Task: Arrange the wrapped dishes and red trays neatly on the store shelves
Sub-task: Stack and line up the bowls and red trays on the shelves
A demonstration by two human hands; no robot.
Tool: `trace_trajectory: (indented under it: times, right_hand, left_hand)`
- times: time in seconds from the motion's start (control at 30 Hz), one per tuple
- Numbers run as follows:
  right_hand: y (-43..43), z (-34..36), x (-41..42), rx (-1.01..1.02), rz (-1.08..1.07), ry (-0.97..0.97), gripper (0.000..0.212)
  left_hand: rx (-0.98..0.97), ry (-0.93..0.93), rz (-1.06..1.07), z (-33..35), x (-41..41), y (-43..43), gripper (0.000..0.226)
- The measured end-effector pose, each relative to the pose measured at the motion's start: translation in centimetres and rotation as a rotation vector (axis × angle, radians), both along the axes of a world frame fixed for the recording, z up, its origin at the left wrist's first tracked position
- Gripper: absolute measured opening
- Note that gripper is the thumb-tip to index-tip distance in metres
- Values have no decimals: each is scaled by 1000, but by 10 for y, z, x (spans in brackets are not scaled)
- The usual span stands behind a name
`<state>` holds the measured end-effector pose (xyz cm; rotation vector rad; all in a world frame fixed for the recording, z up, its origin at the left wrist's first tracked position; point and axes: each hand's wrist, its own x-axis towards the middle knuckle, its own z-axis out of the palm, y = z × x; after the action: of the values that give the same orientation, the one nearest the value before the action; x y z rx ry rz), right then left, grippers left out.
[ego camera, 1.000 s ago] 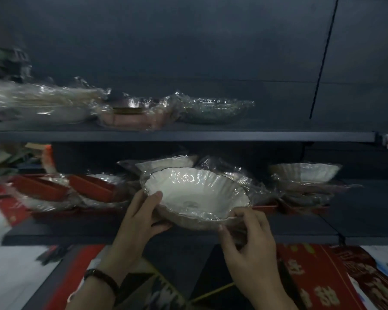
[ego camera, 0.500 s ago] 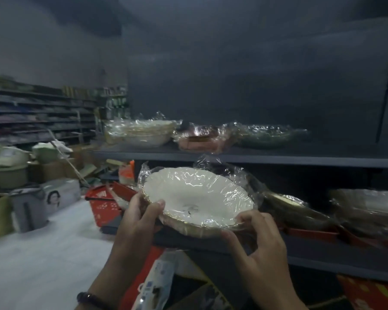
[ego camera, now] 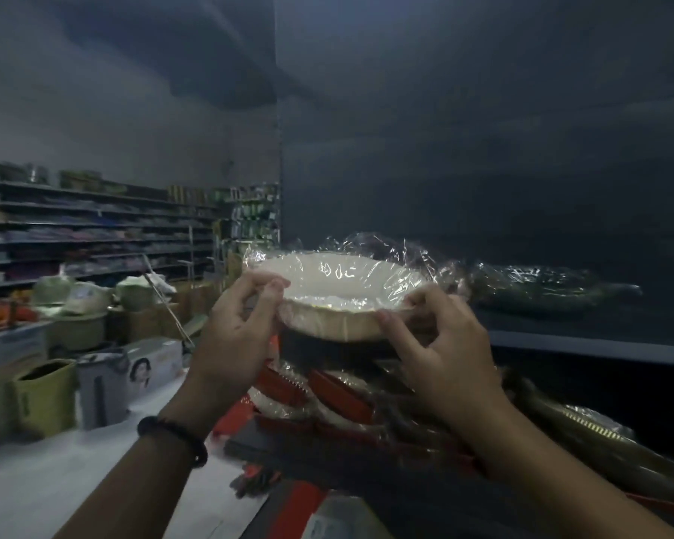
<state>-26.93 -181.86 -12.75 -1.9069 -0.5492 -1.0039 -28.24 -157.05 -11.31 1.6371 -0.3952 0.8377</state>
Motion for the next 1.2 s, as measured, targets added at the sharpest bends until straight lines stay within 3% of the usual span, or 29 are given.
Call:
trace_trajectory:
  times: [0.13, 0.27, 0.43, 0.6, 0.73, 0.97, 1.1, 1.2]
  right_hand:
    - [14, 46, 48, -20, -10, 18, 39]
    - [30, 86, 98, -62, -35, 53, 30]
    - [57, 117, 175, -52, -41, 108, 27]
    - [73, 127, 257, -15, -56, 156, 24]
    - [85, 128, 314, -37, -71, 213, 21]
    - [103, 102, 368, -226, -133, 279, 22]
    - [102, 98, 372, -388, -236, 253, 25]
    - [97, 99, 365, -502, -182, 320, 25]
  left_hand:
    - [122, -24, -46, 34, 36, 27, 31]
    - [162, -37, 26, 60, 96, 44, 17]
    - [145, -31, 106, 81, 188, 67, 37]
    - [189, -6, 153, 91, 276, 84, 8]
    - [265, 42, 186, 91, 326, 92, 10]
    - [364, 126, 356, 54, 369, 114, 3]
    - [638, 114, 526, 36, 363, 121, 23]
    - [725, 29, 455, 28, 360, 123, 30]
